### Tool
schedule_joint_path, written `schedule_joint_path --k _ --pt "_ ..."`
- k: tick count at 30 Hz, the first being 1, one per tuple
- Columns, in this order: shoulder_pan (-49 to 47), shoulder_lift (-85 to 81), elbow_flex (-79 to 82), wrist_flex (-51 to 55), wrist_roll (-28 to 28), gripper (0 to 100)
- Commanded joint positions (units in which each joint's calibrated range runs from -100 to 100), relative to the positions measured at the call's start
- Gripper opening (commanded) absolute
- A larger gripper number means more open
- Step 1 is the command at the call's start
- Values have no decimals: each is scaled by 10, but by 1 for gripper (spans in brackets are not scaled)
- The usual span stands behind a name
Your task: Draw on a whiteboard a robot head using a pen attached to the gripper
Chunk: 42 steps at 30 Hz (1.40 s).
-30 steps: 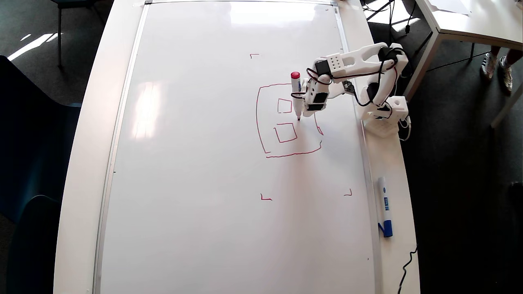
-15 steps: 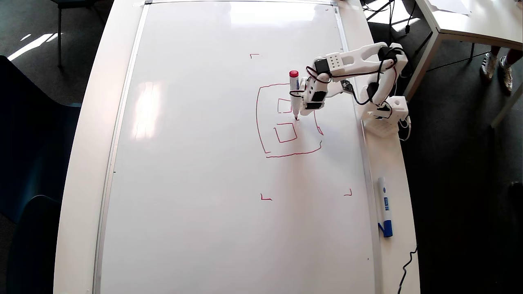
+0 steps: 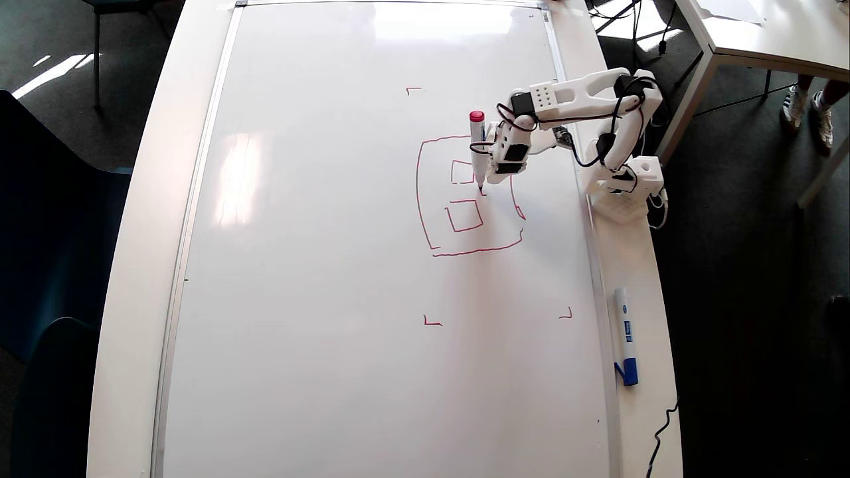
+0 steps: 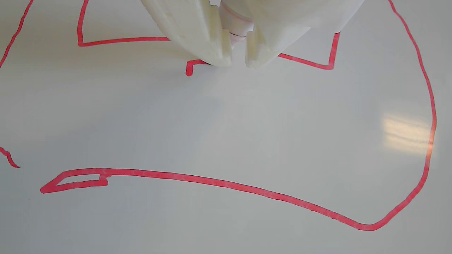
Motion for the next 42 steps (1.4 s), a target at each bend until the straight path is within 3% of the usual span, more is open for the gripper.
schedule_joint_path --k 1,17,42 --pt "13 -15 14 4 4 1" --pt "17 -107 128 4 20 1" --pt "-47 -112 129 -6 -5 1"
